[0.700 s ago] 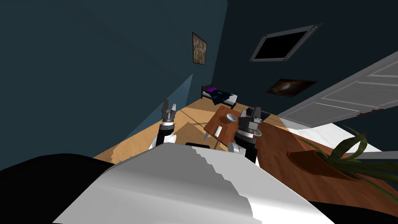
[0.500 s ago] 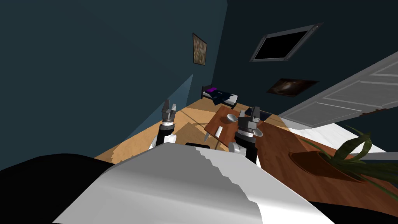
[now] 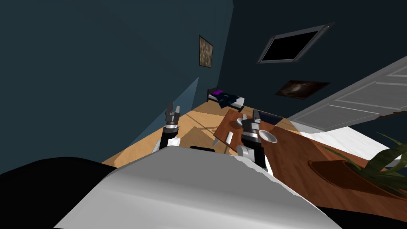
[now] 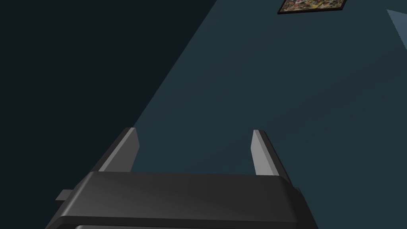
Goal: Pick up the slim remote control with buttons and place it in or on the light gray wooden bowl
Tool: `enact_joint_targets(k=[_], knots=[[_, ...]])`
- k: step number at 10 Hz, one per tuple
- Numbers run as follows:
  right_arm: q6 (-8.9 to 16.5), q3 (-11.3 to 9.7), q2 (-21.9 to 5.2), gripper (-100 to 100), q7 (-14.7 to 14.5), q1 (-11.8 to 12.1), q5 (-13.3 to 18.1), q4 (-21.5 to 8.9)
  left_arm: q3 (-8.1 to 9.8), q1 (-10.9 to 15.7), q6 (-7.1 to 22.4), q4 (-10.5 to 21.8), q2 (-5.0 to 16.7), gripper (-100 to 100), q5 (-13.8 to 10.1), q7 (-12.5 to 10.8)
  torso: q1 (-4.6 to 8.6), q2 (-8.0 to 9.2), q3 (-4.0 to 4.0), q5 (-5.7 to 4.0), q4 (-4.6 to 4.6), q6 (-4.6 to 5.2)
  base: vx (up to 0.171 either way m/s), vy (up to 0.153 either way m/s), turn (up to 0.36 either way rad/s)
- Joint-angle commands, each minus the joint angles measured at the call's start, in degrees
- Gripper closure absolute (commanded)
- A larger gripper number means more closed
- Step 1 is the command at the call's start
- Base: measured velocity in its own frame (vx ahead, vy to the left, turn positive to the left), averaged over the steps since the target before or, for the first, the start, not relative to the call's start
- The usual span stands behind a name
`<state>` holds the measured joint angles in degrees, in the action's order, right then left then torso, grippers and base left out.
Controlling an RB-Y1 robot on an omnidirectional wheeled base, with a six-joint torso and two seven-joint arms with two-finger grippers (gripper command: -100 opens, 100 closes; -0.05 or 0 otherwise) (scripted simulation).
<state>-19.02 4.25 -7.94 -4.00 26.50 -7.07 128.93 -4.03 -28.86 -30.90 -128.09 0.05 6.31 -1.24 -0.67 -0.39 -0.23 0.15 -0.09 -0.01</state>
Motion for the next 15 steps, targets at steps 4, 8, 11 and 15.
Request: enact_joint_targets(k=[4,8,11,15], knots=[[6.0,1.7,-3.0,-100,2.6,-1.2,-2.8,-2.6,0.01,0.0,0.0,0.0,0.0,0,0.0,0.0,0.25,0.02,0.02,-0.05,0.01,0.01,0.083,0.121,-0.014],[11.3,3.3,-5.3,-100,5.3,-2.0,-5.5,-5.1,0.01,0.0,0.0,0.0,0.0,0,0.0,0.0,0.26,0.03,0.02,-0.06,0.01,0.01,0.072,0.107,-0.02],[16.2,4.8,-7.7,-100,8.4,-2.5,-8.7,-7.8,0.01,0.0,0.0,0.0,0.0,0,0.0,0.0,0.38,0.13,0.07,-0.07,0.03,0.01,0.074,0.098,-0.03],[22.3,6.2,-10.1,-100,12.0,-2.7,-12.2,-10.9,0.01,0.0,0.0,0.0,0.0,0,0.0,0.0,0.39,-0.05,-0.04,-0.08,-0.02,0.0,0.11,0.087,-0.041]])
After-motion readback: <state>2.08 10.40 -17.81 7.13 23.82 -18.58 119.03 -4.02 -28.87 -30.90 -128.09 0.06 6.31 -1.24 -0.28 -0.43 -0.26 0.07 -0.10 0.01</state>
